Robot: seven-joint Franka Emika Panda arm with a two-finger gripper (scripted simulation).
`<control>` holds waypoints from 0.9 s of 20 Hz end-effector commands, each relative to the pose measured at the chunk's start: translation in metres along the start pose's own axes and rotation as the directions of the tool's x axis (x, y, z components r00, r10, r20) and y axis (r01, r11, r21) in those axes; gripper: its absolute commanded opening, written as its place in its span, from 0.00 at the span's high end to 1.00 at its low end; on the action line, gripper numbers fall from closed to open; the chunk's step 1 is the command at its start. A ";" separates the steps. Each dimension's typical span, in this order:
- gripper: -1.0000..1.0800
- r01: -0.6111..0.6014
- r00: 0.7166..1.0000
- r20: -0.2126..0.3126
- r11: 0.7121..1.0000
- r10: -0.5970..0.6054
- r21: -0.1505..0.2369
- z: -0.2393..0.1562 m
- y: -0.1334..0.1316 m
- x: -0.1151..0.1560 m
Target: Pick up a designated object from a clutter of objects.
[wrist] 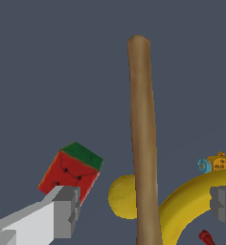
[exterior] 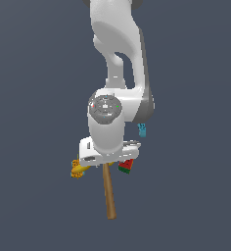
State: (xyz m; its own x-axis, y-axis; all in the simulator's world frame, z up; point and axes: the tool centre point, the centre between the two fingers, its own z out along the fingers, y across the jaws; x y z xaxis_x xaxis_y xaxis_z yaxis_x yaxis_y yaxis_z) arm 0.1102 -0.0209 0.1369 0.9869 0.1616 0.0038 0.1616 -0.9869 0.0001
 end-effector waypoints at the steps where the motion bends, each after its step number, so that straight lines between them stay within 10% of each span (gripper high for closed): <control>1: 0.04 0.009 1.000 0.001 1.000 -0.009 0.000 0.011 0.002 0.003; 18: 0.04 0.016 1.000 0.004 1.000 -0.016 0.000 0.056 0.003 0.003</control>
State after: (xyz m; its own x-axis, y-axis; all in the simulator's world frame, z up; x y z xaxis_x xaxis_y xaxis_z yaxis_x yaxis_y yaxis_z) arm 0.1138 -0.0232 0.0893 0.9842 0.1773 0.0001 0.1773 -0.9842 0.0000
